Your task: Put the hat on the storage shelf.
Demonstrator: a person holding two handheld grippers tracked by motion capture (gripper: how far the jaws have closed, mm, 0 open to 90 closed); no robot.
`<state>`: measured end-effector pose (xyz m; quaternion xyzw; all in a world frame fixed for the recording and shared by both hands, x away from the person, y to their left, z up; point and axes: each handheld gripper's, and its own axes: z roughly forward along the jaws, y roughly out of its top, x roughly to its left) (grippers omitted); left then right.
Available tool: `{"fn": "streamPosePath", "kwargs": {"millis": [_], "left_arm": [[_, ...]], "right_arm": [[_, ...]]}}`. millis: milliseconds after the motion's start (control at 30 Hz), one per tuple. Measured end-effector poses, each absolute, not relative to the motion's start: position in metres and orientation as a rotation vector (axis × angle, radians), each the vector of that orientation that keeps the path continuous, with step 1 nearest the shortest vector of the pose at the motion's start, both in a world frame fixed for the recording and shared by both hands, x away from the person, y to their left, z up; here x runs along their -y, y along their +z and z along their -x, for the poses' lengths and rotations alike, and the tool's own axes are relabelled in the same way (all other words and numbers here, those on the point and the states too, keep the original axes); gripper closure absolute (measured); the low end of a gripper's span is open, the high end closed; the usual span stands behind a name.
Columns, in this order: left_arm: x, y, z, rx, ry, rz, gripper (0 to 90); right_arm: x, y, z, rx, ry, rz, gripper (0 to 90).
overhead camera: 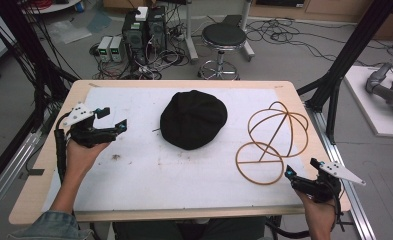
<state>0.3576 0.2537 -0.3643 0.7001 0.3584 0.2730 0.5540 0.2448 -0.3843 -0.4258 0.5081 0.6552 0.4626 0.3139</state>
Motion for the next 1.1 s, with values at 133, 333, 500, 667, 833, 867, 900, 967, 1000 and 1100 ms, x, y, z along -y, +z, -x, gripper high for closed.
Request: {"fn": "streamPosePath", "kwargs": {"millis": [133, 333, 500, 667, 833, 867, 900, 967, 1000, 1100], "left_arm": [[-0.245, -0.361, -0.365, -0.828, 0.630, -1.658, 19.1], [-0.233, -0.358, -0.377, -0.798, 0.616, -1.655, 19.1], [-0.218, -0.356, -0.388, -0.786, 0.608, -1.669, 19.3], [-0.202, -0.356, -0.398, -0.764, 0.588, -1.688, 19.3], [-0.187, -0.353, -0.405, -0.732, 0.584, -1.691, 19.4], [-0.184, -0.353, -0.407, -0.732, 0.589, -1.690, 19.4], [-0.182, -0.354, -0.408, -0.734, 0.592, -1.690, 19.4], [-0.178, -0.355, -0.412, -0.734, 0.583, -1.688, 19.4], [-0.176, -0.355, -0.413, -0.729, 0.585, -1.689, 19.4], [-0.168, -0.356, -0.419, -0.722, 0.579, -1.686, 19.5]], "right_arm": [[0.385, -0.426, -0.245, -1.731, 1.216, -1.334, 5.1], [0.385, -0.426, -0.245, -1.731, 1.216, -1.336, 5.1], [0.385, -0.426, -0.245, -1.728, 1.220, -1.344, 5.1], [0.385, -0.426, -0.245, -1.727, 1.222, -1.347, 5.1], [0.385, -0.427, -0.245, -1.726, 1.225, -1.351, 5.1], [0.385, -0.427, -0.245, -1.727, 1.224, -1.350, 5.1], [0.385, -0.427, -0.245, -1.724, 1.229, -1.349, 5.1], [0.385, -0.427, -0.245, -1.725, 1.227, -1.351, 5.1], [0.385, -0.427, -0.245, -1.726, 1.225, -1.349, 5.1], [0.385, -0.427, -0.245, -1.728, 1.226, -1.343, 5.1]]}}
